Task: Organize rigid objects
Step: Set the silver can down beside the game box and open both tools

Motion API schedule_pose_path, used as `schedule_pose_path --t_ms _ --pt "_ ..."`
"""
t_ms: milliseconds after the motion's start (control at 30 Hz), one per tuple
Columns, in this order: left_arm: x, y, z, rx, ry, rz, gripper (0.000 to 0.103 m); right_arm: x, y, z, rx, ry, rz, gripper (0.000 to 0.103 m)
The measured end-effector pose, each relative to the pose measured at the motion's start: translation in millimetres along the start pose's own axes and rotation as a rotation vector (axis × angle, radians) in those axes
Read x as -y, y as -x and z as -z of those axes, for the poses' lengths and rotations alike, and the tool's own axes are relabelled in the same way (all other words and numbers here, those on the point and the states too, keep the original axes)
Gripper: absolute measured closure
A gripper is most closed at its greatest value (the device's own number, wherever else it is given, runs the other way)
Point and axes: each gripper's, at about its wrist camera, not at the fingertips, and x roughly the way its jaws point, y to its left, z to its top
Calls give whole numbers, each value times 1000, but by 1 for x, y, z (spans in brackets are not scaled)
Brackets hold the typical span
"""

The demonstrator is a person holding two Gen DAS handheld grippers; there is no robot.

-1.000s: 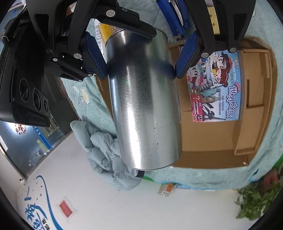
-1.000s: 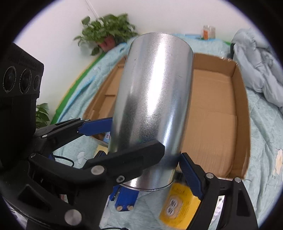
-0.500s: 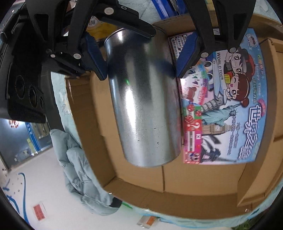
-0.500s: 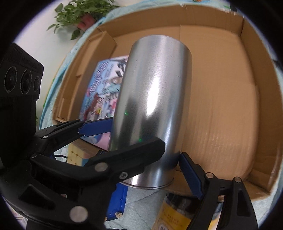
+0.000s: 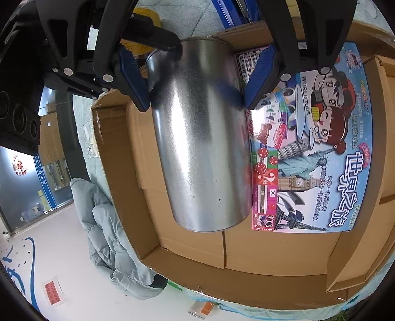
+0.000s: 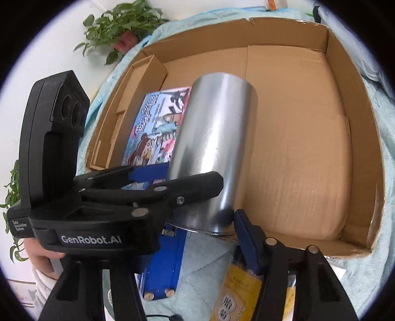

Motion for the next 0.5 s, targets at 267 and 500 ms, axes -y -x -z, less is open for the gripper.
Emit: schedule_pose_path --t_ms 267,500 --pt "36 92 63 327 -157 -192 23 -3 21 25 108 -40 56 43" --pt "73 137 168 636 -287 -497 1 -24 77 108 415 -33 190 24"
